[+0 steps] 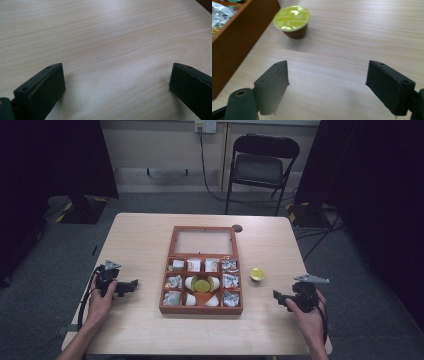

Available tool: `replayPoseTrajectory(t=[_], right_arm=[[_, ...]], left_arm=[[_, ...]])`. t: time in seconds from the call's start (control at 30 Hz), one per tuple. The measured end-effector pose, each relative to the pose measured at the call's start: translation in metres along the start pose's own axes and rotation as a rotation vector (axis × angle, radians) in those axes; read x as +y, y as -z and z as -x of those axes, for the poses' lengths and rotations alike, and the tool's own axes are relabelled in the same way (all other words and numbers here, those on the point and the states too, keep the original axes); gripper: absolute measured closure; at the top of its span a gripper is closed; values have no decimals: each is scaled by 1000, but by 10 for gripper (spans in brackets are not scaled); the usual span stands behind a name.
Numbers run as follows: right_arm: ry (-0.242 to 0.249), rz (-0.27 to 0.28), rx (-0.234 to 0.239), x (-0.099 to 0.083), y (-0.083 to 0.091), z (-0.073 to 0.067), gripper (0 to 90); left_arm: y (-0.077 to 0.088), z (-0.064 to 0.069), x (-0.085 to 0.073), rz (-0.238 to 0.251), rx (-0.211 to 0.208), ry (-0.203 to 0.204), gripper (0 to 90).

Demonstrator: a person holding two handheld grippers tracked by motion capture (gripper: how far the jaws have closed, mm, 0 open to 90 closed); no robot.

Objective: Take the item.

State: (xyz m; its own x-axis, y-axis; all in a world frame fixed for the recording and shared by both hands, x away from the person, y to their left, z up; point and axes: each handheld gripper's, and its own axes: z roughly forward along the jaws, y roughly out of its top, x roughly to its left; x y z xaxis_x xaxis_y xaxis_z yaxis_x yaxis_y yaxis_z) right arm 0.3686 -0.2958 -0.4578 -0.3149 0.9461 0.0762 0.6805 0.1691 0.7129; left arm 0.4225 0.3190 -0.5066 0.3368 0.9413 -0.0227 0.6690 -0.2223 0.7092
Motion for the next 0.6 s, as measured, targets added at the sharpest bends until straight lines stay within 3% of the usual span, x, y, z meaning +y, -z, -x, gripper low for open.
replayPoseTrajectory(t=[0.33, 0.47, 0.6], right_arm=[[-52, -56, -105, -27, -4, 29, 155], [-57, -60, -126, -30, -8, 29, 148], [-31, -50, -154, -34, -11, 25, 138]], left_arm=[[0, 0, 0, -1, 1, 3, 0], [0, 0, 0, 0, 1, 2, 0], [0, 0, 0, 0, 1, 2, 0]])
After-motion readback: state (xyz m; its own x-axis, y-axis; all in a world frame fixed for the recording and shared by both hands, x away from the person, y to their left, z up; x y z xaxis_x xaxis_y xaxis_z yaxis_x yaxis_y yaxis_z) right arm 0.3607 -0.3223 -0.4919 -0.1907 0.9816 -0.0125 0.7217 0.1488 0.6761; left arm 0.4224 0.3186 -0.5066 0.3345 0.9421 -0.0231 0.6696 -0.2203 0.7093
